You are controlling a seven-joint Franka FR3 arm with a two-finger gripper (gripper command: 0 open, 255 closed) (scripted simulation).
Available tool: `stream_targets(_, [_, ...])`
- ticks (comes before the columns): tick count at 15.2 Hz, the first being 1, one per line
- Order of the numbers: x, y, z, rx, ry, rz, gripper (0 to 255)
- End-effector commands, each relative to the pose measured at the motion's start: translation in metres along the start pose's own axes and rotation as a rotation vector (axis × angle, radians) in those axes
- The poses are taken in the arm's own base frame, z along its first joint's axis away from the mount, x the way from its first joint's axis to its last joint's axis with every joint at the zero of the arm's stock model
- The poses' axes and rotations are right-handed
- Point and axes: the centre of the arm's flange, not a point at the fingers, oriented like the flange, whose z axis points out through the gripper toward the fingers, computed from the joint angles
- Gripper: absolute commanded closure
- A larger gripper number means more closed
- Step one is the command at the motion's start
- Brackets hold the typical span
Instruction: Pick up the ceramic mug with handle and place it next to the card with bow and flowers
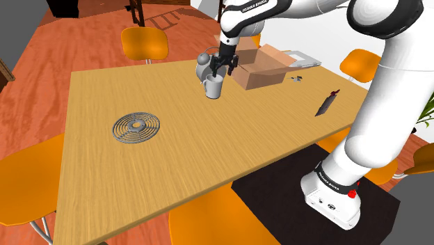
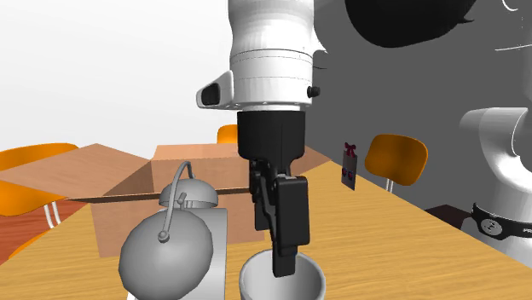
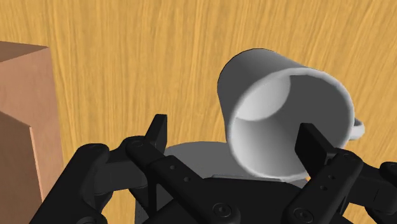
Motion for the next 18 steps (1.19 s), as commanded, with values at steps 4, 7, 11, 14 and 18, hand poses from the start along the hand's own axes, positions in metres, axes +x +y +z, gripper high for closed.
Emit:
stream_targets(4, [0.002, -0.001, 0.027, 0.001, 0.000, 0.000, 0])
stream_targets(7, [0.002, -0.001, 0.035, 0.001, 0.000, 0.000, 0])
stream_targets(11, [0.002, -0.001, 0.035, 0.001, 0.000, 0.000, 0])
stream_targets(14, [0.002, -0.001, 0.035, 0.001, 0.000, 0.000, 255])
stream_targets(18, [0.002, -0.001, 0.035, 0.001, 0.000, 0.000, 255])
